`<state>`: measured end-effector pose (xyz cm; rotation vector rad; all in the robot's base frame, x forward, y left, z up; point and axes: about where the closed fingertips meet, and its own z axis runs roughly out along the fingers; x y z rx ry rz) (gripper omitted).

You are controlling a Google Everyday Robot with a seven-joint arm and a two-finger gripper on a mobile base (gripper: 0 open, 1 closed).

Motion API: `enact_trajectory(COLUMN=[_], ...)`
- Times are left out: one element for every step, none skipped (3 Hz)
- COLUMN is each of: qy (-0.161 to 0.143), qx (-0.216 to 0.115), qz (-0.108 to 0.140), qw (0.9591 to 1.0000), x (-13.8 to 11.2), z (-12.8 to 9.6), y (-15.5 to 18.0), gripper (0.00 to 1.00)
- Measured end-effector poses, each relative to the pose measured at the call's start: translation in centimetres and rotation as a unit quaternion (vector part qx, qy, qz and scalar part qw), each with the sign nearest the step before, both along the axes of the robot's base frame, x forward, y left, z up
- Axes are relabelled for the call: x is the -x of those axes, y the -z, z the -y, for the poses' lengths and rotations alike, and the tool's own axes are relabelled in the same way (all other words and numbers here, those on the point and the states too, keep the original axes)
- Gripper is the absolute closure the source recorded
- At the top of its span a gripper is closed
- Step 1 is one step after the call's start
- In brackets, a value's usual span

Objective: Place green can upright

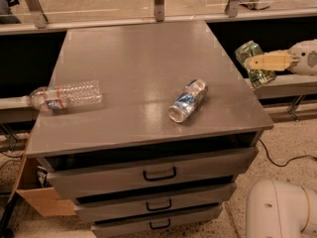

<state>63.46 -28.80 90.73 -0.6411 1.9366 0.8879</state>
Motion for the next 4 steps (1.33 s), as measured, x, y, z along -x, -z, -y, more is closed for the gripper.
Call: enact_trajectory(qy=[0.005,0.007,0.025,0.058], qx=[0.011,0.007,-0.038,-0.104], qz=[0.019,0.023,0.033,0.047], qw=[0.9997,0.9997,0.9984,0.9918], x=[2.1,1.7,1.5,2.4], z=[-0.8,-1.1,-0.8,0.7], y=[-2.7,-2.9,-3.3,-4.3], gripper=[1.00,1.00,1.00,1.00])
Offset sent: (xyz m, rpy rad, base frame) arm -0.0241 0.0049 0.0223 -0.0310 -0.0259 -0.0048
